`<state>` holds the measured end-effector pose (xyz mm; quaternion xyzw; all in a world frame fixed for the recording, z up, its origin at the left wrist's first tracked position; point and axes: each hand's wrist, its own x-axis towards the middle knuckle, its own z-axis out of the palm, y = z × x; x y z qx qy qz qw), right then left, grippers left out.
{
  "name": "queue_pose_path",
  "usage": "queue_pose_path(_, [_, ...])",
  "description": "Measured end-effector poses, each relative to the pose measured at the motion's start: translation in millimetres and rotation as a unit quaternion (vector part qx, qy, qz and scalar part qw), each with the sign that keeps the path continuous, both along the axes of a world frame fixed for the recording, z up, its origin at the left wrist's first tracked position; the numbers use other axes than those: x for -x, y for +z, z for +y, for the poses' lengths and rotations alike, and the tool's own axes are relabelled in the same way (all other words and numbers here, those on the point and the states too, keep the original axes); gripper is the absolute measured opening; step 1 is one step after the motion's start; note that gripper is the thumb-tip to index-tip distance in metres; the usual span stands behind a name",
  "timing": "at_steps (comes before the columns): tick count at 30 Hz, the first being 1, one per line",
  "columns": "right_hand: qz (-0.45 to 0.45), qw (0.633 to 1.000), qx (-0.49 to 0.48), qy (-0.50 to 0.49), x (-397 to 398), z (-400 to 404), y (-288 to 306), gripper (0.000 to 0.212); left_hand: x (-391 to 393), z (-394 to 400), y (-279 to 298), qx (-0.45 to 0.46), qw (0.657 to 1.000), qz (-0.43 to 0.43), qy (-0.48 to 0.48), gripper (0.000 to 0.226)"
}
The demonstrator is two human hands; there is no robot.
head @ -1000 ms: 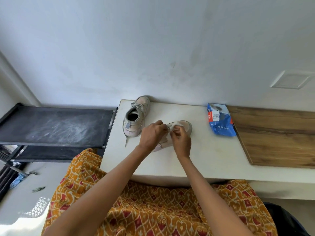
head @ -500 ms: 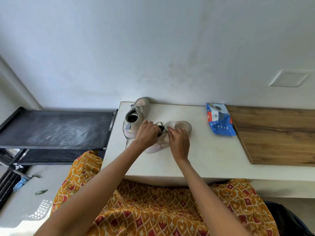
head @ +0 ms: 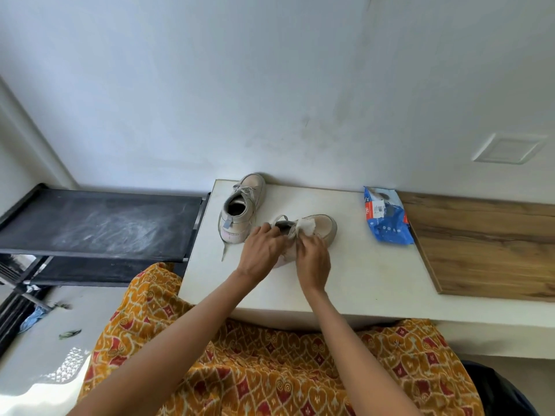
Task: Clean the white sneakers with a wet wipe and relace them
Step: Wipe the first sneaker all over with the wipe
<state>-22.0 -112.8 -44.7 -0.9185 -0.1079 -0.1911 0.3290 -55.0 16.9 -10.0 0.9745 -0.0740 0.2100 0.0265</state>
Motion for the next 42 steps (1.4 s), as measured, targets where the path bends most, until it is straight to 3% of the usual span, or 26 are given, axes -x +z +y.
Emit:
queue_pose_path(5, [0.065, 0.995, 0.045, -0.056, -12, -26, -7, 0.018, -18, 7, 20, 0.195, 0.968, 0.11, 0.118, 0.016])
queue_pose_path(9, [0.066, 0.993, -0.081, -0.058, -12, -11, 14, 0.019, -19, 10, 22, 0.223, 0.96, 0.105, 0.135, 0.012])
queue_pose_path(13, [-0.014, 0.996, -0.078, 0.05, 6, 15, 10, 0.008, -16, 11, 16, 0.14, 0.98, 0.095, 0.105, 0.014])
queue_pose_path(18, [-0.032, 0.999, 0.005, 0.016, 5, -8, -11, 0.016, 4, 12, -5, -0.018, 0.999, -0.027, -0.019, 0.007])
queue_pose_path(20, [-0.02, 0.996, 0.082, 0.028, 4, -21, -16, 0.017, 12, 10, -13, -0.025, 0.998, -0.045, -0.031, 0.025])
queue_pose_path(22, [0.005, 0.995, 0.097, 0.004, 0, -30, -17, 0.013, 19, 11, -19, -0.039, 0.997, -0.059, -0.041, 0.037])
queue_pose_path(26, [-0.007, 0.995, -0.05, -0.087, -8, -16, 7, 0.012, 24, 13, -31, -0.07, 0.995, -0.064, -0.023, 0.045])
queue_pose_path(31, [-0.067, 0.989, 0.133, -0.019, -8, -4, -12, 0.019, 28, 4, -37, -0.083, 0.996, 0.007, 0.008, 0.052])
queue_pose_path(34, [-0.096, 0.958, 0.271, -0.025, -18, -35, -27, 0.019, 26, 5, -36, -0.095, 0.995, -0.007, 0.009, 0.052])
queue_pose_path(37, [-0.009, 0.93, 0.364, -0.051, -38, -64, -14, 0.022, 20, 6, -31, -0.101, 0.994, -0.041, 0.006, 0.047])
queue_pose_path(39, [0.055, 0.934, 0.347, -0.061, -46, -73, -6, 0.026, 13, 2, -27, -0.099, 0.994, -0.056, 0.006, 0.042])
queue_pose_path(42, [-0.005, 0.967, 0.253, -0.016, -40, -56, 4, 0.041, 4, 3, -24, -0.092, 0.994, -0.064, 0.014, 0.034])
